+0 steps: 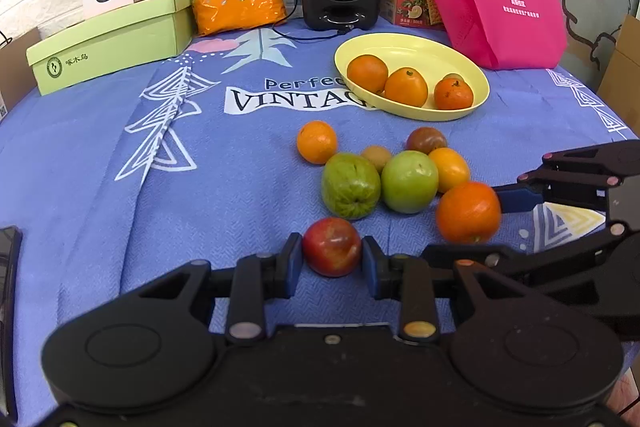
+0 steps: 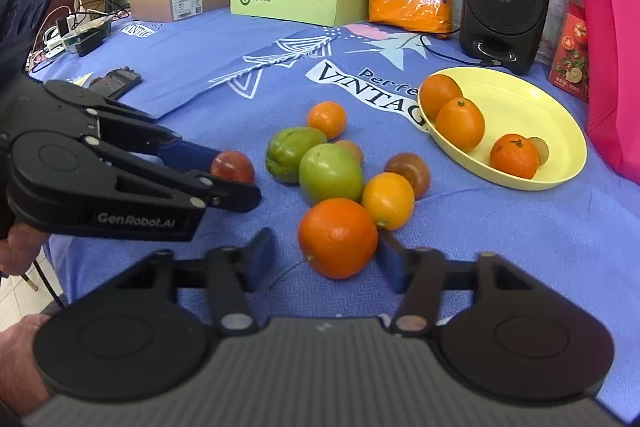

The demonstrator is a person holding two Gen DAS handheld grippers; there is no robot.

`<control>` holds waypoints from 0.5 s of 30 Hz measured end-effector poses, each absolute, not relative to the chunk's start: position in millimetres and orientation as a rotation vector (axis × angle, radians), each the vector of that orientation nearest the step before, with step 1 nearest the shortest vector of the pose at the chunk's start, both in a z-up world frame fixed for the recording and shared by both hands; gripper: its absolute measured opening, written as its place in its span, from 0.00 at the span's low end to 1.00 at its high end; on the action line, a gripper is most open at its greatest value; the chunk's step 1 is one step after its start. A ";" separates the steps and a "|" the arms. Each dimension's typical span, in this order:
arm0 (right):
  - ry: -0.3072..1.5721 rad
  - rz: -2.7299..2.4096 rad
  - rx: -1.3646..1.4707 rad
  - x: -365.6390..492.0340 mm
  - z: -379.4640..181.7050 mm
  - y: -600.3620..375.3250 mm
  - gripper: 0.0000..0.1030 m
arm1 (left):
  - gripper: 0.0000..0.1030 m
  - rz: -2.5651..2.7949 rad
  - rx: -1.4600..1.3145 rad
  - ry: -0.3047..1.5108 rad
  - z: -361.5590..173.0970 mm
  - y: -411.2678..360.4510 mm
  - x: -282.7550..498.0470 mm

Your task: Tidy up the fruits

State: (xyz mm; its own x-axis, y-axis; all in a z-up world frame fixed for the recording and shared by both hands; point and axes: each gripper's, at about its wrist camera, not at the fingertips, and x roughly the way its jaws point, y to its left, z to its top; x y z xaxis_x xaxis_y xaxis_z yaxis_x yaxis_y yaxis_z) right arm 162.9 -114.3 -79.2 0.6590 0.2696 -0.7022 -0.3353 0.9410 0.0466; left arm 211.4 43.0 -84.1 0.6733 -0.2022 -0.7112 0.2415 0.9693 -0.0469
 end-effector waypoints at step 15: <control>0.771 0.329 -0.059 133.6 -69.4 -133.2 0.36 | 0.30 -0.255 0.042 0.796 -75.8 43.0 203.4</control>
